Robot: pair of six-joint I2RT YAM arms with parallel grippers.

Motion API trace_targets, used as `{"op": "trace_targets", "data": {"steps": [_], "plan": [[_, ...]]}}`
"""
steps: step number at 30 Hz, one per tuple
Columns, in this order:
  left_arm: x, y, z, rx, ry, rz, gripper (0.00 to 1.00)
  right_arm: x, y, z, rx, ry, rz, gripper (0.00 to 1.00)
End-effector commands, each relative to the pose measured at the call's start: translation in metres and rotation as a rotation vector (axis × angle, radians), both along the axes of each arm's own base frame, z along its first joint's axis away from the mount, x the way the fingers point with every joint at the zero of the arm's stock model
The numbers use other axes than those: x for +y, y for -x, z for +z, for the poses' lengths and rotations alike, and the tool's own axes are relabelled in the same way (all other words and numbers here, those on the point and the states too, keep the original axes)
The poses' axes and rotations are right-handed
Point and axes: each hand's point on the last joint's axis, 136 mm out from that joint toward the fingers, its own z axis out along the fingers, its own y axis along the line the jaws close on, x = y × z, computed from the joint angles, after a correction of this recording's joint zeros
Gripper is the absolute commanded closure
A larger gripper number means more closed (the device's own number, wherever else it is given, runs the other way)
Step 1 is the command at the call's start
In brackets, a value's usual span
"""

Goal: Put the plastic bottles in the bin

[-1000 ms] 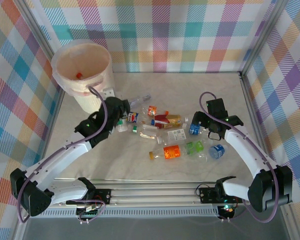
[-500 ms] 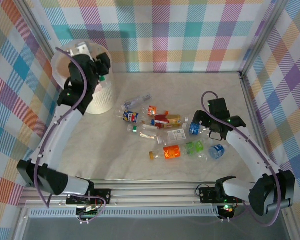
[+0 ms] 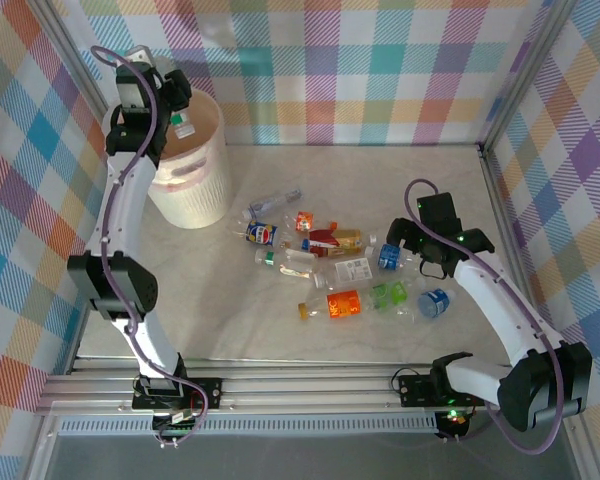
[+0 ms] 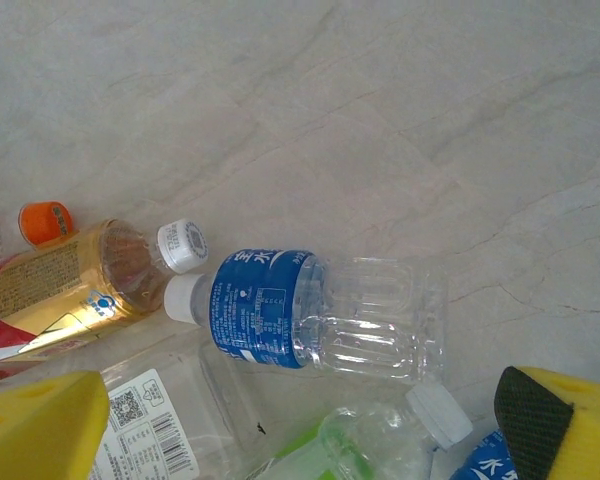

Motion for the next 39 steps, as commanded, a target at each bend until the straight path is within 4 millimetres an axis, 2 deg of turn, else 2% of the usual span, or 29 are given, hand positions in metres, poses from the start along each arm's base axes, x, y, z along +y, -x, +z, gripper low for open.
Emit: {"op": "trace_targets", "data": {"steps": [1,7,16,23,31,39], "plan": [[0.009,-0.012,-0.002,0.031,-0.026,-0.02,0.53,-0.002,0.0,0.006,-0.001,0.0,-0.027,0.0],[0.015,-0.035,-0.034,0.113,-0.044,-0.024,0.51,0.0,-0.001,0.003,0.01,-0.012,-0.035,0.0],[0.018,-0.052,-0.092,0.243,-0.069,-0.027,0.51,0.003,-0.003,0.005,0.008,-0.037,-0.037,0.0],[0.023,-0.056,-0.126,0.328,-0.069,-0.005,0.5,0.003,-0.001,0.0,0.024,-0.033,-0.037,0.0],[0.023,-0.057,-0.156,0.401,-0.055,-0.001,0.48,0.002,0.001,-0.004,0.036,-0.03,-0.042,0.0],[0.023,-0.059,-0.184,0.463,-0.043,0.0,0.38,-0.001,0.004,-0.006,0.056,-0.016,-0.048,0.0]]}}
